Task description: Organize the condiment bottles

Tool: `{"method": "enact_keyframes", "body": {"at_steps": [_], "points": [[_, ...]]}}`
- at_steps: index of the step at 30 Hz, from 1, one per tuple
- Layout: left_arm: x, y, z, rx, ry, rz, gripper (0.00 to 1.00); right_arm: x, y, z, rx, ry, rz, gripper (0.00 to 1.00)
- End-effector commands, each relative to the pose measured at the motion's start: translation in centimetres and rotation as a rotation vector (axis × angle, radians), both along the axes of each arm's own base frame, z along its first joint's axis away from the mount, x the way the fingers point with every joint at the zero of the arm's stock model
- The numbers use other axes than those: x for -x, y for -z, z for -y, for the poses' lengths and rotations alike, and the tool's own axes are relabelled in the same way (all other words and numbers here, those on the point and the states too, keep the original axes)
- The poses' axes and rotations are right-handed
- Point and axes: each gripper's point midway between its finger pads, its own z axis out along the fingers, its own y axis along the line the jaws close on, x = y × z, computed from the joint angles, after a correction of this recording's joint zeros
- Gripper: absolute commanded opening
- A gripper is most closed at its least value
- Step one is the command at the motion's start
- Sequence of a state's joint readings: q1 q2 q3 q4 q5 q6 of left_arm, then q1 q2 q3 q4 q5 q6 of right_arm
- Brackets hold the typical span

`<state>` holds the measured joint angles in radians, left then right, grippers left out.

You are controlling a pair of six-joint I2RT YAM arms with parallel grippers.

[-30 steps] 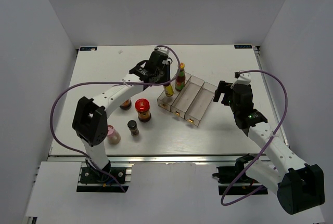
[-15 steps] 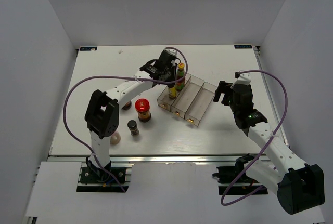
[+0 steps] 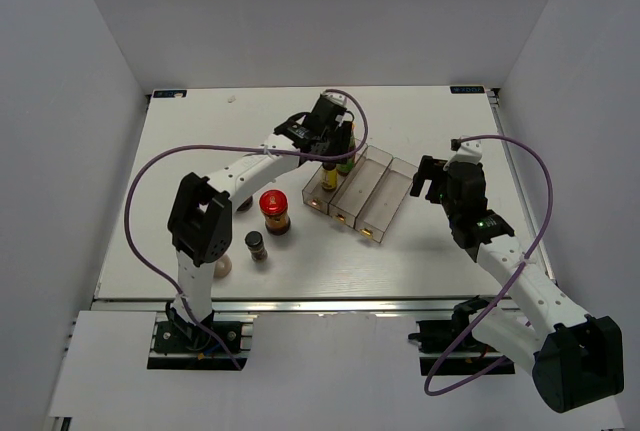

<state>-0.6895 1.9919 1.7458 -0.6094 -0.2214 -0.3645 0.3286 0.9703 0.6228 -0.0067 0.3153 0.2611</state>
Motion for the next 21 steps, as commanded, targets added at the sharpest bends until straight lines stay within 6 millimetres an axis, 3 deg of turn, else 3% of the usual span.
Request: {"method": "enact_keyframes", "body": {"at_steps": [1,3,4,6,9,12,13,15,18,21], "points": [[-0.1,-3.4,0.3,0.021,0.01,0.062,0.75,-0.1,-1.0,0.1,-0.014,0.009,0.029,0.89],[0.1,-4.3,0.2,0.027,0.014,0.076,0.77,0.0,-1.1,-0.1,-0.018,0.0,0.034,0.89],[0.2,-4.5,0.1,0.026,0.013,0.08,0.87,0.1,-1.4,-0.3,-0.025,-0.013,0.041,0.89],[0.5,-6.2,-0.5,0.034,0.001,0.111,0.98,0.3,-1.6,-0.7,-0.033,-0.039,0.054,0.89],[1.1,-6.9,-1.9,0.03,-0.021,0.137,0.98,0.7,-2.3,-1.9,-0.063,-0.113,0.089,0.89],[2.5,-8.0,-4.7,0.018,-0.106,0.168,0.98,1.3,-3.3,-3.6,-0.101,-0.212,0.116,0.89],[3.2,-8.2,-6.7,-0.006,-0.171,0.19,0.98,1.7,-3.5,-4.6,-0.119,-0.266,0.116,0.89],[3.9,-8.4,-9.0,0.011,-0.266,0.2,0.98,2.0,-3.7,-5.6,-0.123,-0.314,0.117,0.89],[6.6,-8.7,-12.9,0.081,-0.392,0.186,0.98,3.7,-4.6,-9.9,-0.124,-0.49,0.114,0.89],[9.0,-6.8,-16.5,0.054,-0.541,0.154,0.98,5.1,-4.7,-13.2,-0.063,-0.604,0.119,0.89]]}}
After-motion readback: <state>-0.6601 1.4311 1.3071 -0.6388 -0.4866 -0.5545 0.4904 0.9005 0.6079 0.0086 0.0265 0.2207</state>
